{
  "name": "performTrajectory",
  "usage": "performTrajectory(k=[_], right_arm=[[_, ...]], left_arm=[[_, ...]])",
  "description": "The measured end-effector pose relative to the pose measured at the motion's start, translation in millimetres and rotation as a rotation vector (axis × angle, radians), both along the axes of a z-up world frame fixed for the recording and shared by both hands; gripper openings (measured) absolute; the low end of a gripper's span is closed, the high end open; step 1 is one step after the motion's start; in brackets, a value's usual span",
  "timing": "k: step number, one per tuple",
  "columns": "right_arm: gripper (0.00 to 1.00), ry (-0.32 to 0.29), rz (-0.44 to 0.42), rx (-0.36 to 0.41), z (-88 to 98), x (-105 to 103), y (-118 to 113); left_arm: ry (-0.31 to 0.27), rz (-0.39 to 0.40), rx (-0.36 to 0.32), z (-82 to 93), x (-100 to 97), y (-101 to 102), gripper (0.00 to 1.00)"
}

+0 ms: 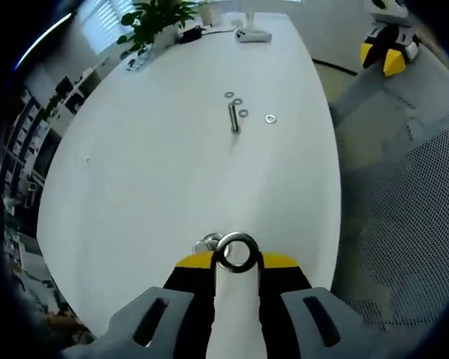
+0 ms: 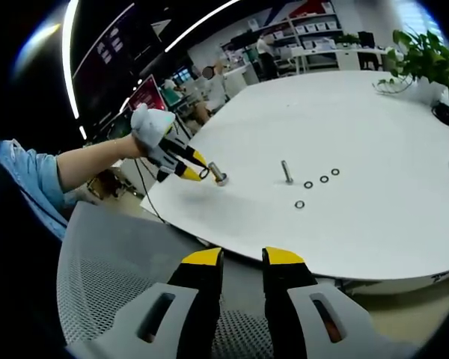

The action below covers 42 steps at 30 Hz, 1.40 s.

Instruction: Place the washer onto the threaded stud by aligning its center hole with the stud, sliding it down to the base, and recovering from edge contact or off-axis alignment until the washer reaches the visible bottom stop.

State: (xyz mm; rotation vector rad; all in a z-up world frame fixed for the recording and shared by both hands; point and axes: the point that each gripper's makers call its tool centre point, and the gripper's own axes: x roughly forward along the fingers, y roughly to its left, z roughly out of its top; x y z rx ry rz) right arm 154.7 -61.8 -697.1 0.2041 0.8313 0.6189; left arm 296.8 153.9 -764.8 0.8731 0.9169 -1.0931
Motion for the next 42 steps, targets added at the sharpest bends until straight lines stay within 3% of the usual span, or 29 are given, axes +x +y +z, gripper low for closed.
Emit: performTrajectory(k=[8,20,42], right_arm=[[0.23,0.001,0.002,0.000,0.0,0,0],[0.23,0.001,0.004,0.000,0.0,0,0],[0.23,0.005,0.006,-0.002,-0.5,-1,0]], left_arm=[[-0.028,-0.005,0.019,1.6,16.2,2,0.19],[-0.005,0.026,0.056,-9.0,30.8,7,0.19],[0.098,0.032,0.148,-57.5,30.8,5,0.19]])
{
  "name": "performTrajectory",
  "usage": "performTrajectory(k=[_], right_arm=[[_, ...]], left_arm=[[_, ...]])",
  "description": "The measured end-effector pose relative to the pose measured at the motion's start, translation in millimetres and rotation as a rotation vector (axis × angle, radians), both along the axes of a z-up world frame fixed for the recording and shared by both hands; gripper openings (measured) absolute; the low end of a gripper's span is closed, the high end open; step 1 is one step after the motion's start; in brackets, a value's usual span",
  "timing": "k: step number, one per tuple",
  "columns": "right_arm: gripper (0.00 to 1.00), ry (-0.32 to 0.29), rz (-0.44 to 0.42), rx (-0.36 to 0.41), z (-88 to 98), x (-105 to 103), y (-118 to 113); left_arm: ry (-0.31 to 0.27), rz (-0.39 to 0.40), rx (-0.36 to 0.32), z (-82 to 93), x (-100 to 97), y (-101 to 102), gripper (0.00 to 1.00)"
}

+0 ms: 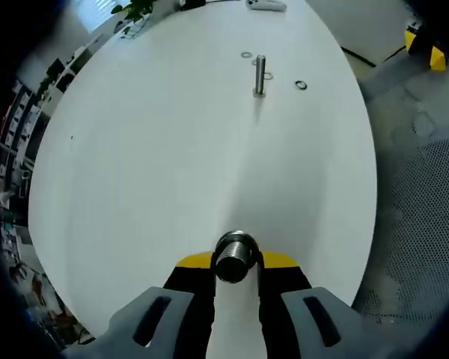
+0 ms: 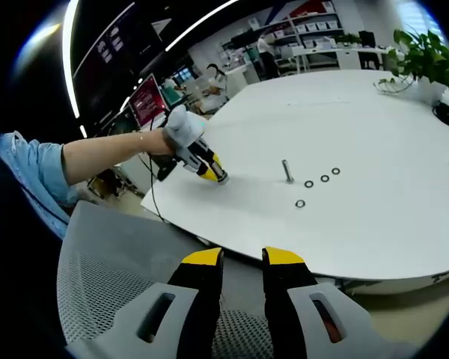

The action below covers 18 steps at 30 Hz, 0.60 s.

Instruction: Place the washer onto the threaded stud by aligning its center hole with the stud, sliding it down to the base, and recovering from edge contact or off-axis alignment until the washer reaches the visible bottom stop.

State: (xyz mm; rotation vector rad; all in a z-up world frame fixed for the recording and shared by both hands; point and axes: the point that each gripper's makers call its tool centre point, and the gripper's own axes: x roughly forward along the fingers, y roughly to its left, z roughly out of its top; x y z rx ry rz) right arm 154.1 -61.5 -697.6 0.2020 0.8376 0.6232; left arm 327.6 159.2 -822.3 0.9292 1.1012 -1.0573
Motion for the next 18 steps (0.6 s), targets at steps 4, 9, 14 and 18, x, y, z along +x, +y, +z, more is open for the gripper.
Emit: performTrajectory(k=[4,9,14,18], right_arm=[[0.23,0.001,0.002,-0.001,-0.1,0,0],[0.23,0.000,0.002,-0.001,0.0,0,0],[0.23,0.000,0.004,-0.001,0.0,0,0],[0.23,-0.002,0.006,0.001,0.3,-1,0]], left_arm=[[0.017,0.009,-0.012,-1.1,-2.6,-2,0.20],[0.022,0.050,-0.033,4.8,-7.0,5,0.25],[-0.009,0.087,-0.089,24.8,-9.2,14,0.25],[-0.011,0.113,-0.141,39.3,-18.9,22,0.30]])
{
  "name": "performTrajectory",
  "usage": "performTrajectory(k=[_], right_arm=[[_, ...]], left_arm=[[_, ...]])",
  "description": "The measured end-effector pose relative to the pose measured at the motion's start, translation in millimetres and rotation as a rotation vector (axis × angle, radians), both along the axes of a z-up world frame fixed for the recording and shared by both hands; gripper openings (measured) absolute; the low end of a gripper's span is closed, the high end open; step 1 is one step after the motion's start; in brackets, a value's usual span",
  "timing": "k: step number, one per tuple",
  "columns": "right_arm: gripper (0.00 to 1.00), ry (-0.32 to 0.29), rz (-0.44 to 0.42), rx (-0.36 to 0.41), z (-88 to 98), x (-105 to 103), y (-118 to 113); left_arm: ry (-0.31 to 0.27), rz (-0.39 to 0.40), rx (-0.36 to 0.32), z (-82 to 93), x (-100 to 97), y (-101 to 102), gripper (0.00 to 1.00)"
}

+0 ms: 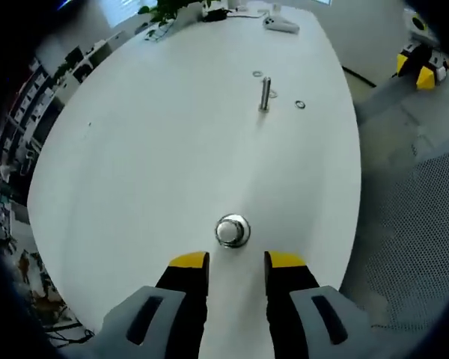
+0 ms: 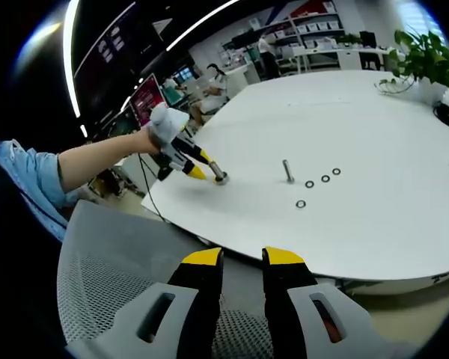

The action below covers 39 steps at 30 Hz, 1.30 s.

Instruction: Place the washer onto the threaded stud by aligning its center hole with the stud, sliding it down to the base, and recovering from edge contact or off-axis alignment until the washer reaches the visible bottom stop.

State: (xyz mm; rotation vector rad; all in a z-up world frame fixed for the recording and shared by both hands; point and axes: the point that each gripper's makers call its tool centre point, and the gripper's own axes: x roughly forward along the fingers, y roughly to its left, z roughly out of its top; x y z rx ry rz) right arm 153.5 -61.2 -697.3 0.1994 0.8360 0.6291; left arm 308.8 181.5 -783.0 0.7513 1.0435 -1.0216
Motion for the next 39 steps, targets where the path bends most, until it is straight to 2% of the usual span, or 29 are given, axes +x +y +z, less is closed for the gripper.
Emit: performTrajectory(k=[5,8,14,20,21,23,26,28,30,33,36,37,39], right_arm=[[0.24,-0.008,-0.012,0.007,1.3,1,0],[0.24,-0.013,-0.016,0.012,2.0,1,0],[0.24,-0.017,-0.005,0.016,2.7,0,1],[0.24,0.000,0.046,0.003,0.4,-4,5],[0.24,0.009,0.061,-0.012,-1.5,-6,6],[0.24,0.007,0.061,-0.018,-1.8,-6,5],[0.24,0.007,0.067,-0.019,-1.8,-7,5],[0.24,0.004,0.075,-0.025,-1.6,-8,6],[0.24,-0.011,0.116,-0.042,-1.2,-10,8],[0.24,-0.008,0.132,-0.049,-1.6,-10,9],[0.23,-0.036,0.170,-0.060,0.1,-12,12],[0.23,-0.063,0.185,-0.054,3.0,-11,14],[0.22,-0.061,0.211,-0.052,2.9,-13,16]], left_arm=[[-0.020,0.031,-0.018,14.1,-12.6,13,0.33],[-0.013,0.053,-0.036,21.0,-24.8,19,0.38],[-0.025,0.117,-0.102,38.7,-50.4,20,0.44],[-0.092,0.224,-0.240,79.1,-71.3,4,0.48],[-0.110,0.258,-0.257,87.2,-75.6,3,0.48],[-0.146,0.273,-0.267,97.3,-83.6,0,0.48],[-0.197,0.351,-0.330,114.4,-95.7,-6,0.48],[-0.240,0.360,-0.368,122.1,-98.5,-8,0.51],[-0.234,0.437,-0.382,124.9,-106.0,-8,0.55],[-0.250,0.490,-0.398,125.2,-113.1,-11,0.62],[-0.268,0.537,-0.387,118.9,-118.8,-12,0.67],[-0.270,0.552,-0.388,115.9,-120.9,-12,0.67],[-0.272,0.590,-0.382,110.6,-124.3,-10,0.67]])
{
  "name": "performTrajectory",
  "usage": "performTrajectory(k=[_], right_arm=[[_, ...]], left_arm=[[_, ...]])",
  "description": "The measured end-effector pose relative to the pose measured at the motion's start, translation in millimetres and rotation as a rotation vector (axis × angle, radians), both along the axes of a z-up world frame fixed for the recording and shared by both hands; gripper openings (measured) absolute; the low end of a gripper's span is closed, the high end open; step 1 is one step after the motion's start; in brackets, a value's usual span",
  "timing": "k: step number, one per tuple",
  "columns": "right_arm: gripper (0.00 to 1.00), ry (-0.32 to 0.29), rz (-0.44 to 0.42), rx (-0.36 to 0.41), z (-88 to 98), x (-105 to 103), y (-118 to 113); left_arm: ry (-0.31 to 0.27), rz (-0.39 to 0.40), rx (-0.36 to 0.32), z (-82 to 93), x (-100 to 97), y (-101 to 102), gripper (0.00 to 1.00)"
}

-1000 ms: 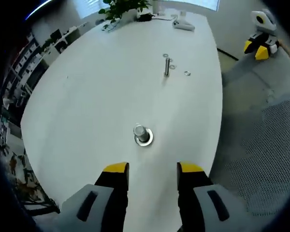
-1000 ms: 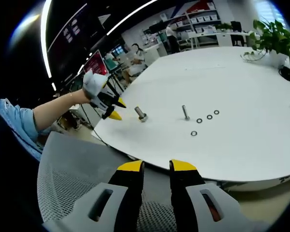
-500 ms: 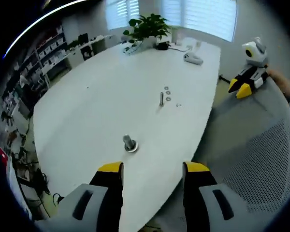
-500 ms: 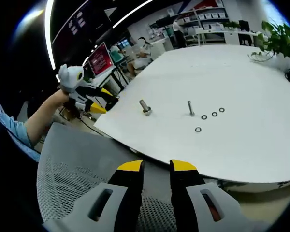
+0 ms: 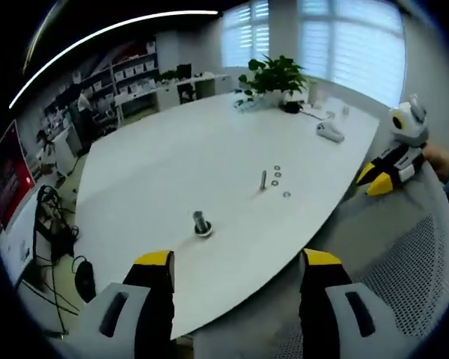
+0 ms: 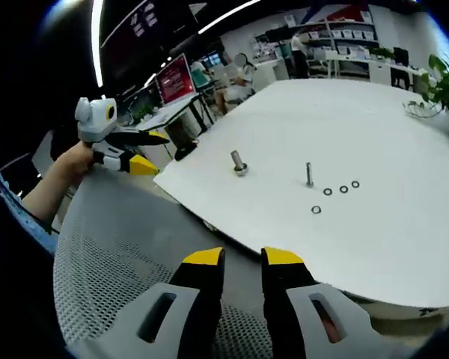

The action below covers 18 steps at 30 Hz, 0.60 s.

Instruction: Place the washer onto the threaded stud by aligning its center hole with the stud, sliding it down to the base, and recovering from edge contact or off-axis alignment until the washer reaches the visible bottom stop.

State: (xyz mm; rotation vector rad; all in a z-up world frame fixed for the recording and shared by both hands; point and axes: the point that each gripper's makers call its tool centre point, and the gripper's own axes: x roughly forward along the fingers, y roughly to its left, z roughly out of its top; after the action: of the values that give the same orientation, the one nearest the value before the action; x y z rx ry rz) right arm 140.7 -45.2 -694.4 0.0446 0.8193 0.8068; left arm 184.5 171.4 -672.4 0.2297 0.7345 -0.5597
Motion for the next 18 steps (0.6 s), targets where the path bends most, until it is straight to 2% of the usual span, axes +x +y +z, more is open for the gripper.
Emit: performTrajectory(k=[2,3,4,5,7,10,12,14,16,17,18], right_arm=[[0.22,0.025,0.043,0.007,-1.2,-6,4],[0.22,0.032,0.058,0.016,-0.6,-7,6],[0.22,0.027,0.064,0.015,-0.4,-7,7],[0.22,0.024,0.066,0.013,-0.2,-6,6],[0.22,0.003,0.097,0.032,3.7,-7,10],[0.23,0.056,0.146,0.088,5.7,-12,12],[0.23,0.070,0.157,0.101,3.9,-7,5],[0.23,0.059,0.179,0.074,-0.4,-2,-4],[0.23,0.012,0.206,-0.006,-10.7,12,-20],[0.23,-0.006,0.227,-0.054,-18.6,18,-29],[0.23,-0.014,0.229,-0.078,-23.7,24,-34]], left_arm=[[0.000,0.036,-0.009,-3.3,-0.3,0,0.71],[0.001,0.045,0.007,-5.3,0.0,2,0.73],[-0.008,0.063,0.063,-7.7,1.7,9,0.75],[-0.012,0.067,0.089,-9.2,2.5,11,0.76],[-0.017,0.079,0.100,-11.4,3.9,13,0.73],[-0.025,0.122,0.113,-14.1,7.5,20,0.73],[-0.037,0.154,0.154,-15.7,13.6,30,0.71],[-0.055,0.149,0.178,-13.9,15.4,32,0.68],[-0.062,0.169,0.174,-13.6,15.4,34,0.68],[-0.065,0.166,0.193,-15.2,15.2,35,0.68],[-0.067,0.151,0.244,-18.2,14.3,39,0.69]])
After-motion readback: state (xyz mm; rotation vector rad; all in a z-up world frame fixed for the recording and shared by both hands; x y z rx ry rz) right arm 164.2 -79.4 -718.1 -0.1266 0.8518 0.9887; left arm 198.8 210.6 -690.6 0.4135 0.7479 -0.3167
